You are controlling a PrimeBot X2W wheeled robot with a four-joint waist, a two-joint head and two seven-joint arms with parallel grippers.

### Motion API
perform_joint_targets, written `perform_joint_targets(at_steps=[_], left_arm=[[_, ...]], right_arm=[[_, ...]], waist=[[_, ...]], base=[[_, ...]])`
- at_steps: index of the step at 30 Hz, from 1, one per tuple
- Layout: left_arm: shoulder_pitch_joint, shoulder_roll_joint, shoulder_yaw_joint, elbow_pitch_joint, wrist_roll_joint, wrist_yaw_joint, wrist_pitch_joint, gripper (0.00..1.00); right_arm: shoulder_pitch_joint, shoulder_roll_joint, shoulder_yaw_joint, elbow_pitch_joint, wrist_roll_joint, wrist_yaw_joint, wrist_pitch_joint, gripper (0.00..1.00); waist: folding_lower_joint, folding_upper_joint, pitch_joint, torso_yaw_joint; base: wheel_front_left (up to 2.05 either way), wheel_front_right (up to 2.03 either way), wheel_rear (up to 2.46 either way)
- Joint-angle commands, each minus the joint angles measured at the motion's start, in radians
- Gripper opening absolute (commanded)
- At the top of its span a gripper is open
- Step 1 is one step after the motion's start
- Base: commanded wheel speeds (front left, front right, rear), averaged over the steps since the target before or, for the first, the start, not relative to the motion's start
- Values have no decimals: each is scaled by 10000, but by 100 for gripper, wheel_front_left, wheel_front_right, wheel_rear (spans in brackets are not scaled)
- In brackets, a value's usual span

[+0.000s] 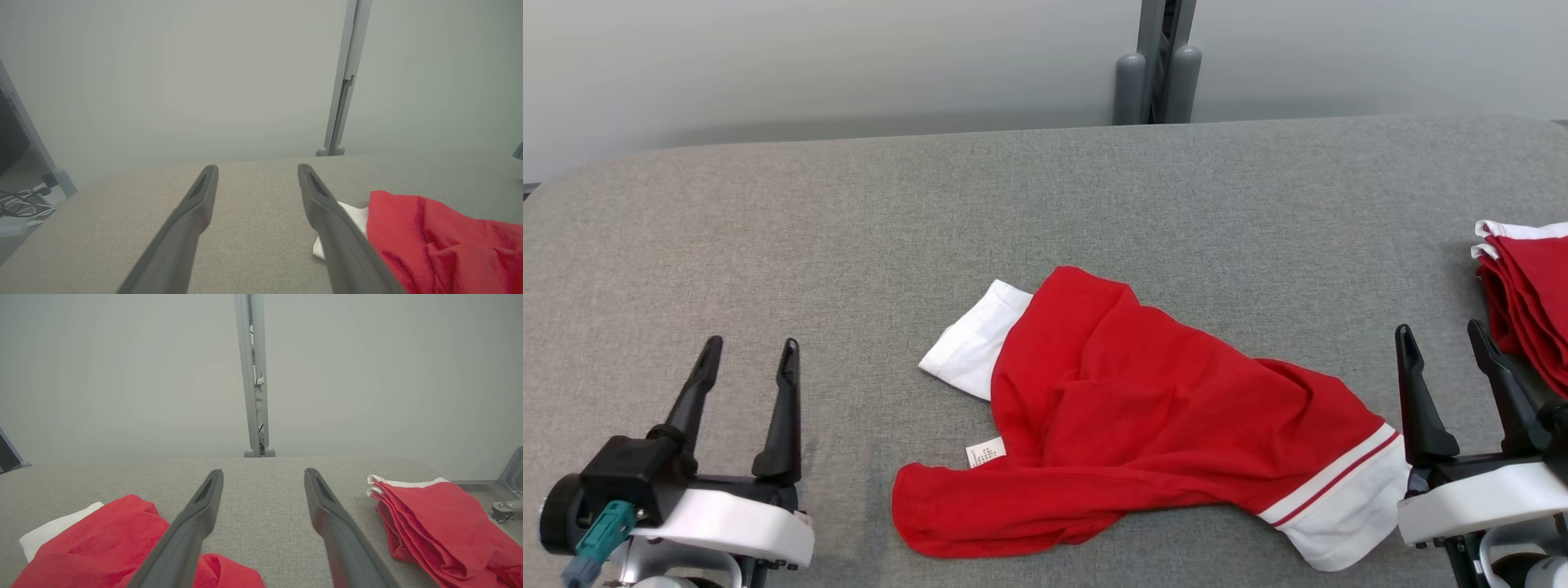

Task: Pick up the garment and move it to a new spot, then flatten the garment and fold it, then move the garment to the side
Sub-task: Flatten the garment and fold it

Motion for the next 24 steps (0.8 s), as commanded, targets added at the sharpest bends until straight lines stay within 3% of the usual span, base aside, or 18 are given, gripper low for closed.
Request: perform_joint_targets(at_steps=[1, 10, 17, 23, 24], left_arm=[[-138, 8, -78, 78, -97, -78, 148, 100], [-156, -128, -1091, 876, -1270, -973, 2333, 100], [-150, -224, -1426, 1731, -2146, -1691, 3288, 100], [-170, -300, -1555, 2049, -2651, -2003, 3827, 100], [-215, -288, -1551, 2092, -2664, -1994, 3830, 95]], right_arm=[[-17, -29, -15, -16, 34, 1, 25, 100], [-156, -9, 122, 76, 143, 1, -35, 100], [-223, 20, 170, 234, 239, 1, -142, 100], [-298, 44, 170, 339, 277, 1, -200, 100], [-310, 44, 162, 362, 279, 1, -205, 100]], waist=[[0, -1, 30, -16], [0, -1, 442, -218], [0, -1, 715, -433], [0, -1, 822, -526], [0, -1, 840, -533]], base=[[0, 0, 0], [0, 0, 0], [0, 0, 0], [0, 0, 0], [0, 0, 0]])
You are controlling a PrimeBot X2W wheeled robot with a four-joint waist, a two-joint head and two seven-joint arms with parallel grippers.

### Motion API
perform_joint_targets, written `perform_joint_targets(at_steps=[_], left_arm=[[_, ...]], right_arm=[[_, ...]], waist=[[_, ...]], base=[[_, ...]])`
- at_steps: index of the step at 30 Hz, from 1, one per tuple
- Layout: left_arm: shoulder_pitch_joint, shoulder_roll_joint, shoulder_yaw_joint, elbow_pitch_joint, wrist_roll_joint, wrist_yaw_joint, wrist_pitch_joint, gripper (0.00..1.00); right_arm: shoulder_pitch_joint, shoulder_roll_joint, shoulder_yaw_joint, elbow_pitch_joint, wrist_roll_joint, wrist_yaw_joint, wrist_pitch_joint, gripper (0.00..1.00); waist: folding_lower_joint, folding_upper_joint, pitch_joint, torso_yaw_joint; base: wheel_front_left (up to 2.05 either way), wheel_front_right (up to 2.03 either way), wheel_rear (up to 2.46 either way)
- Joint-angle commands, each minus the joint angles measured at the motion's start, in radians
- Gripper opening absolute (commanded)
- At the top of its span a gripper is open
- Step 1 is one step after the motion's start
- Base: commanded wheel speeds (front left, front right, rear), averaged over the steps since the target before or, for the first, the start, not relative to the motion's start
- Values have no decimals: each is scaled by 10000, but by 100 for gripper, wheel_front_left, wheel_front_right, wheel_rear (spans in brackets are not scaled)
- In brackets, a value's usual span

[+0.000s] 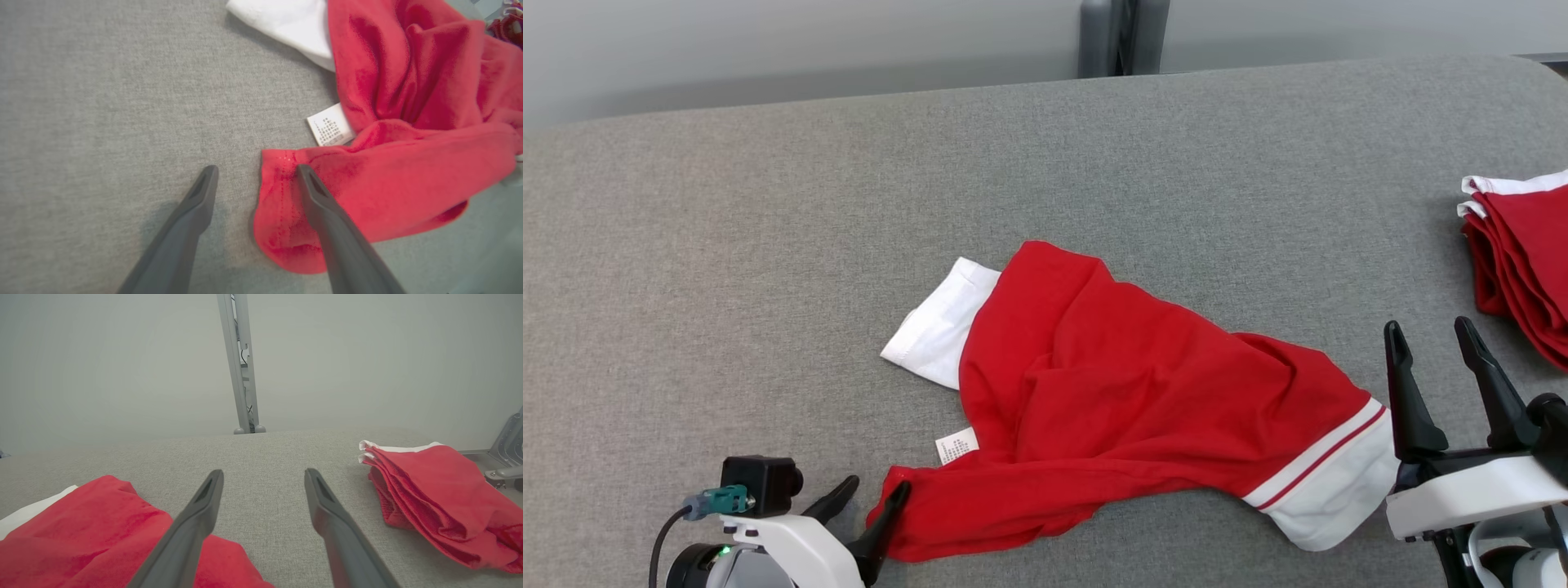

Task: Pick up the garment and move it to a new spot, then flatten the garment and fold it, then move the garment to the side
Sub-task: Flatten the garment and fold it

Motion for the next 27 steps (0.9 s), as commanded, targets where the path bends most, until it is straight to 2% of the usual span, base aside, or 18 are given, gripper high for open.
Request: perform_joint_targets(at_steps=[1, 2, 3, 4, 9, 14, 18, 23, 27], left_arm=[[-104, 18, -9, 103, -49, -35, 101, 77], [-122, 7, -21, 130, -104, -82, 135, 45], [-127, -33, -12, 125, -194, -126, 149, 28], [-120, -46, -28, 126, -274, -194, 223, 0], [-97, 18, -62, 40, -402, -355, 274, 0], [-241, 18, 160, -157, -132, -154, -266, 0], [-274, 62, 278, -391, 7, -67, -540, 0], [-261, 108, 308, -480, 34, 7, -577, 0], [-263, 132, 346, -517, 0, 42, -598, 0]], right_arm=[[-121, -9, -12, 62, 56, 1, -74, 100], [-132, -6, -12, 82, 71, 1, -76, 100], [-147, -4, -12, 92, 78, 1, -82, 100], [-162, -3, -14, 95, 77, 1, -87, 100], [-181, 8, -47, 139, 80, 1, -109, 100], [-155, -31, -451, 112, 110, 1, -153, 100], [257, -202, -851, 175, 109, 1, 220, 100], [958, -596, -243, 847, 522, 1, 940, 100], [1081, -801, 283, 1541, 984, 1, 1053, 100]], waist=[[0, 0, 25, -13], [0, 0, 35, -20], [0, 0, 43, -27], [0, 0, 50, -33], [0, 0, 42, -68], [0, 0, 31, -79], [0, 0, 31, -55], [0, 0, 72, -56], [0, 0, 153, -107]], base=[[0, 0, 0], [0, 0, 0], [0, 0, 0], [0, 0, 0], [0, 0, 0], [0, 0, 0], [0, 0, 0], [0, 0, 0], [0, 0, 0]])
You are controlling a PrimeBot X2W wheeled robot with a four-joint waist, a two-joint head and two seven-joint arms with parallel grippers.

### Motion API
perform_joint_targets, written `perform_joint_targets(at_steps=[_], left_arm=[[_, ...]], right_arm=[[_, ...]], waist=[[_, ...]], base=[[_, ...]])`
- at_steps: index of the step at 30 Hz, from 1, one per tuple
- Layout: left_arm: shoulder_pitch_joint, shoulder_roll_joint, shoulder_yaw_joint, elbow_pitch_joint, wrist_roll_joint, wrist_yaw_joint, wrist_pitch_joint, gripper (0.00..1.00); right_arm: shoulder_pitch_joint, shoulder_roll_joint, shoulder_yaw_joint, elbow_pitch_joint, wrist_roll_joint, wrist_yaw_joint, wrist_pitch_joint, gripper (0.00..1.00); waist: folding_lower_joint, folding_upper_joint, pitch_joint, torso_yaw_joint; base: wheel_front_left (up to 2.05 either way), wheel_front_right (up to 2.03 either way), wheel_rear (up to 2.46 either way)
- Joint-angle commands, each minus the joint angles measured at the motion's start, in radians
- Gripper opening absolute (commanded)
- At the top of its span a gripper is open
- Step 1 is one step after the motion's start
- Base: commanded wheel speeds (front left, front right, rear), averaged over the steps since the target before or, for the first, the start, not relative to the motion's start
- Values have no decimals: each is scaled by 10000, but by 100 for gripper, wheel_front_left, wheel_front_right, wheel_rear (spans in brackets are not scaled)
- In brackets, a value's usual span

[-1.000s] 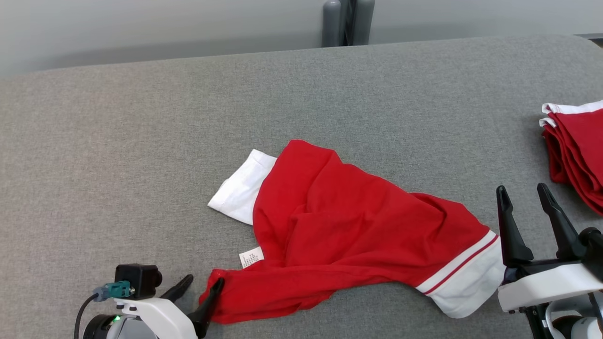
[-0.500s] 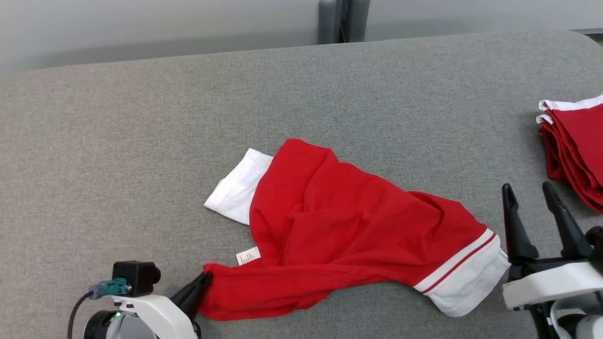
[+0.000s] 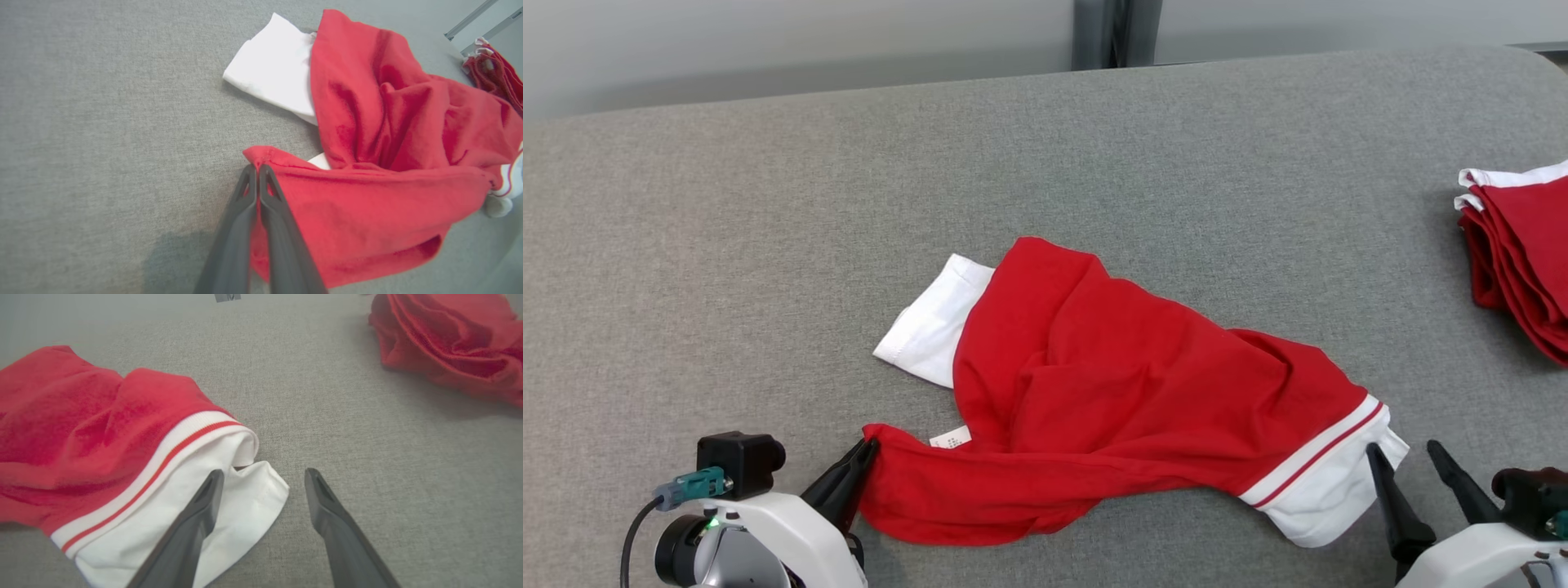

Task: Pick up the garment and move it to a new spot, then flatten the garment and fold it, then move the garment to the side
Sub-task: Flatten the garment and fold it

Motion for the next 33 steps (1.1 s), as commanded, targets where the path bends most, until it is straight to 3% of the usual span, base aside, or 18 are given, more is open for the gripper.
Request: perform_joint_targets(at_steps=[1, 8, 9, 10, 11, 20, 26, 33], left_arm=[[-74, 64, 62, -20, 29, 50, -49, 0], [-166, 107, 48, -31, 45, 65, -31, 0], [-182, 100, 51, -38, 75, 61, -84, 0], [-201, 91, 64, -45, 103, 63, -148, 0], [-228, 71, 100, -57, 122, 78, -247, 0], [-432, 90, 538, -525, 410, 248, -1186, 0], [-799, 339, 969, -1629, 797, 564, -1583, 0], [-1812, 681, 1477, -2920, 1365, 906, -1780, 0]], right_arm=[[-113, -96, 85, 248, 176, 1, -121, 100], [-892, -343, 728, 1616, 817, 1, -421, 100], [-982, -400, 805, 1748, 912, 1, -500, 56], [-1075, -446, 825, 1866, 1002, 0, -575, 32], [-1122, -458, 879, 1949, 1132, 1, -617, 0], [-1353, -783, 535, 1271, 1762, 1, -1679, 0], [-1731, -880, -31, -782, 2439, 1, -2322, 0], [-3116, -1062, -440, -3006, 2674, 1, -2271, 0]], waist=[[0, -1, 39, -40], [0, -1, 105, -97], [0, -1, 103, -86], [0, -1, 101, -74], [0, -1, 95, -60], [0, -1, -26, -78], [0, -1, -234, -173], [0, -1, -403, -168]], base=[[0, 0, 0], [0, 0, 0], [0, 0, 0], [0, 0, 0], [0, 0, 0], [0, 0, 0], [0, 0, 0], [0, 0, 0]])
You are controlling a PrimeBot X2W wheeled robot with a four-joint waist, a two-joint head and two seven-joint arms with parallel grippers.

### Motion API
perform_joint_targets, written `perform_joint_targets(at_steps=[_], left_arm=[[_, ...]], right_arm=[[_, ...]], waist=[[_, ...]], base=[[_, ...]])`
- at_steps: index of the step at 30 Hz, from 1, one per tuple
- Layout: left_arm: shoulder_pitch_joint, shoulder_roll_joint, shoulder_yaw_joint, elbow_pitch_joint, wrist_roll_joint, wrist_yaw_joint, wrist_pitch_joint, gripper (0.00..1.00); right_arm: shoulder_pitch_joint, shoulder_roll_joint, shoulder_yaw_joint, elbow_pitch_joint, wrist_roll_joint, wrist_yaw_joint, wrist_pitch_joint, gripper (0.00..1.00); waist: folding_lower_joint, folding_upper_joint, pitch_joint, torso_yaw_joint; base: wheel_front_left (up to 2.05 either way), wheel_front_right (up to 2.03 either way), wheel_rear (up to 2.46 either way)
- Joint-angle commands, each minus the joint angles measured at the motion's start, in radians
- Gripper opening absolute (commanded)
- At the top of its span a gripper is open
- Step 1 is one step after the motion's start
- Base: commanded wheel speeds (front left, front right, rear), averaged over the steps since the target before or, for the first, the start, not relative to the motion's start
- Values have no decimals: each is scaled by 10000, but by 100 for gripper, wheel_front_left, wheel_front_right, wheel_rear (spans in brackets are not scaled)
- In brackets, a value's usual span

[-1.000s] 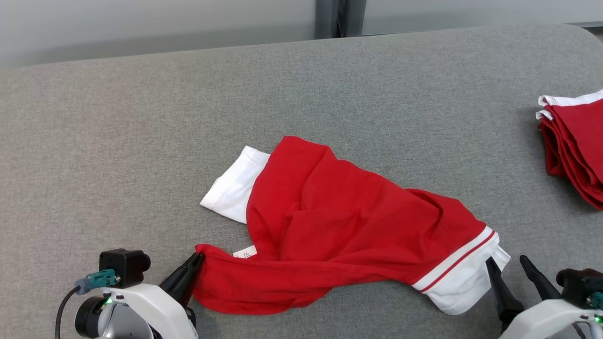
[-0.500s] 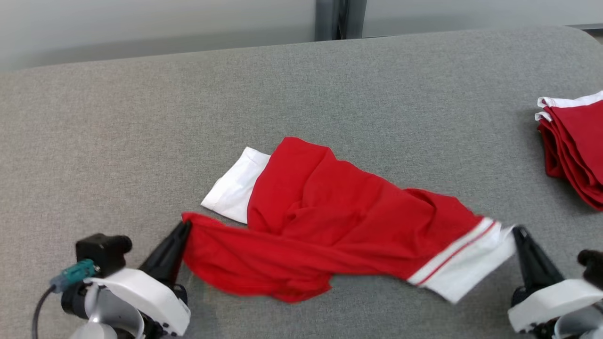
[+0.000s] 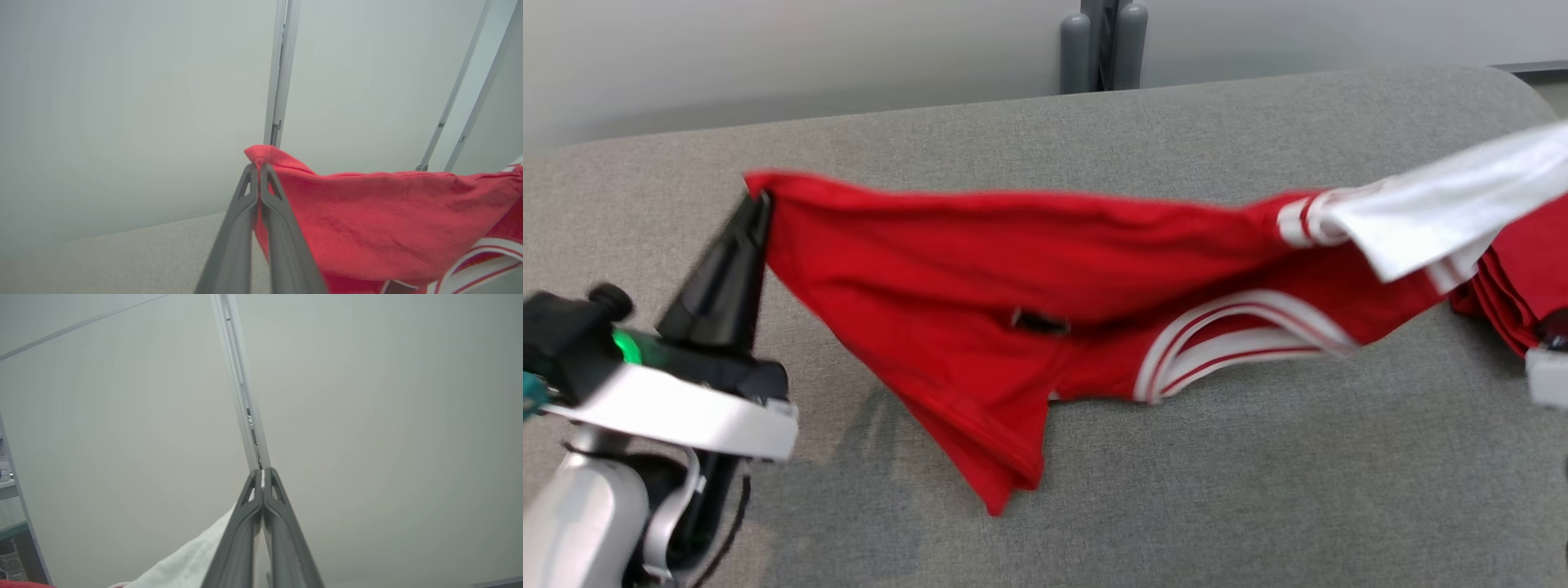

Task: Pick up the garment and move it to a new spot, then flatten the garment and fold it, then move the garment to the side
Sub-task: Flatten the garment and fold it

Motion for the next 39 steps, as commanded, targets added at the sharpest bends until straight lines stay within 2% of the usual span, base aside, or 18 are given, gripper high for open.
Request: perform_joint_targets(at_steps=[1, 9, 17, 23, 24, 25, 33, 39], left_arm=[[-543, 125, 196, -331, 245, 137, -55, 0], [-2148, 559, 720, -1396, 1059, 540, 105, 0], [-2889, 774, 889, -1424, 1097, 520, 320, 0], [-4497, 475, 478, 218, 719, -266, 428, 0], [-4497, 475, 478, 218, 719, -266, 428, 0], [-4855, 361, 381, 637, 640, -408, 460, 0], [-8787, -546, -293, 4940, 780, -1442, 442, 0], [-11309, -1127, -412, 8384, 1121, -1798, -345, 0]], right_arm=[[-621, -44, -178, -447, -78, 1, 112, 0], [-2822, -43, -661, -1963, -517, 1, 1013, 0], [-3646, -19, -410, -1958, -415, 1, 1733, 0], [-5184, -341, 208, 196, 6, 3, 1909, 0], [-5184, -341, 208, 196, 6, 3, 1909, 0], [-5580, -407, 323, 717, 92, 1, 1871, 0], [-9687, -941, 1976, 5010, 206, 1, 1043, 0], [-12451, -495, 2767, 7992, 526, 1, -223, 0]], waist=[[0, 0, -38, 34], [0, 0, -139, 172], [0, 0, -27, 228], [0, 0, 554, 320], [0, 0, 554, 320], [0, 0, 660, 349], [0, 0, 1599, 637], [0, 0, 1833, 586]], base=[[0, 0, 0], [0, 0, 0], [0, 0, 0], [0, 0, 0], [0, 0, 0], [0, 0, 0], [0, 0, 0], [0, 0, 0]])
